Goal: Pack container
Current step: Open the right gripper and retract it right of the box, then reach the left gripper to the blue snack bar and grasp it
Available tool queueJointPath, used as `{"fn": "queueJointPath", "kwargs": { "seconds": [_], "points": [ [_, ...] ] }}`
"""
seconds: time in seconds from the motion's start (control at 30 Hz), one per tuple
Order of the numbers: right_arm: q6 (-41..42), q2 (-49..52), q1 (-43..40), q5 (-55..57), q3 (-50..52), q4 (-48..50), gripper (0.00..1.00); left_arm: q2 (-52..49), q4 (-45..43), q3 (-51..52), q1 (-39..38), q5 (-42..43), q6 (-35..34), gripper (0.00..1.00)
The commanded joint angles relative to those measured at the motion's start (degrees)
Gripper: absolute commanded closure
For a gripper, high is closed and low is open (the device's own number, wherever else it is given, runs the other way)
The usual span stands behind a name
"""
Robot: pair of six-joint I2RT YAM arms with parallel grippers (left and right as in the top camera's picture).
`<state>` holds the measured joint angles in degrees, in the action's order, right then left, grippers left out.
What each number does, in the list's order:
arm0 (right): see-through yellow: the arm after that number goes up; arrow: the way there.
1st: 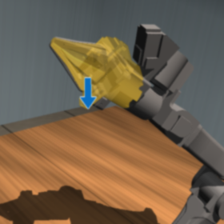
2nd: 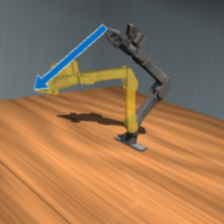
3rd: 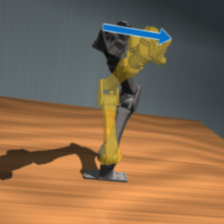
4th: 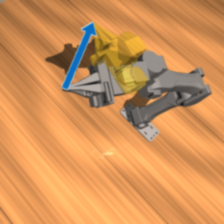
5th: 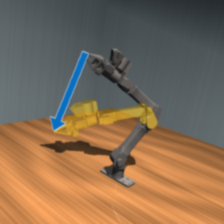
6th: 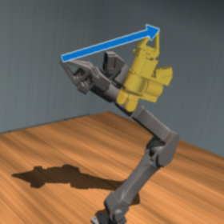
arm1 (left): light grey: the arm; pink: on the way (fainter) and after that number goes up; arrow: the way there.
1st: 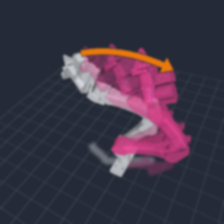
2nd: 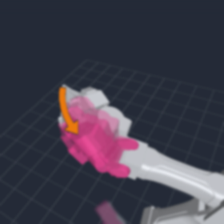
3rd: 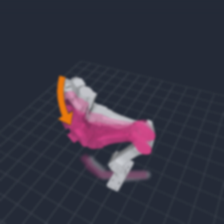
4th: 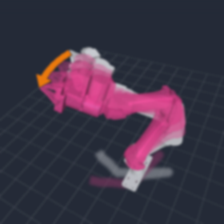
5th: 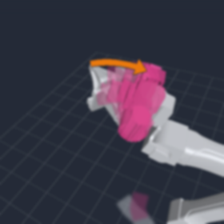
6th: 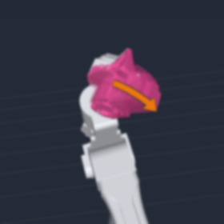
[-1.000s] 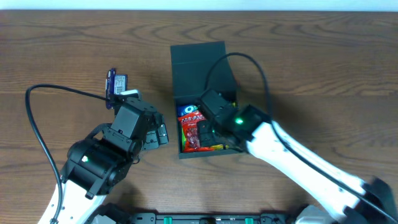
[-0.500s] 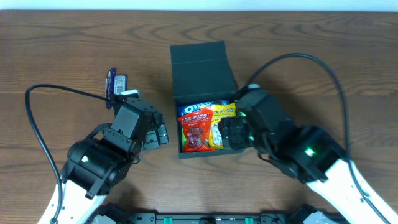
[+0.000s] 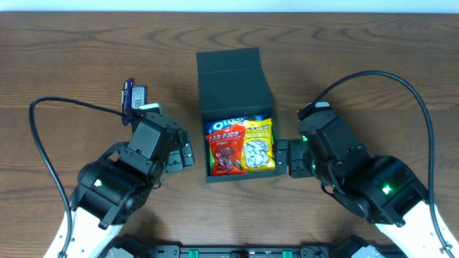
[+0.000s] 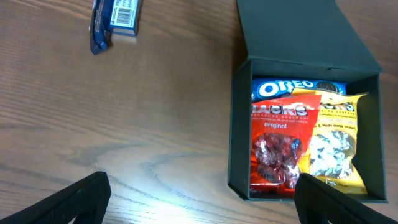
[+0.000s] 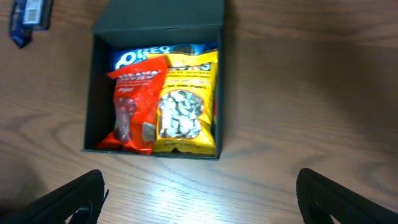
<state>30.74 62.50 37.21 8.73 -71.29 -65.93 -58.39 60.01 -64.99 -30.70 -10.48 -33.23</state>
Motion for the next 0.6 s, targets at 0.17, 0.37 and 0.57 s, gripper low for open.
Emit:
{"fn": "queueJointPath", "kwargs": {
  "seconds": [0.17,0.37,0.57],
  "points": [
    [-1.03,-0.09,-1.66,1.4,-0.9,-0.7,0.01,-0.11,-0.39,-1.16,-0.02,-2.1,-0.15,0.05],
    [-1.03,-0.07,-1.66,1.36,-0.9,-0.7,0.01,-2.1,-0.5,-1.18,5.05,-4.81,0.2,0.05],
    [-1.03,-0.02,-1.66,1.36,-0.9,-0.7,0.01,-8.22,-3.85,-1.16,17.22,4.22,11.21,0.05]
  ]
}}
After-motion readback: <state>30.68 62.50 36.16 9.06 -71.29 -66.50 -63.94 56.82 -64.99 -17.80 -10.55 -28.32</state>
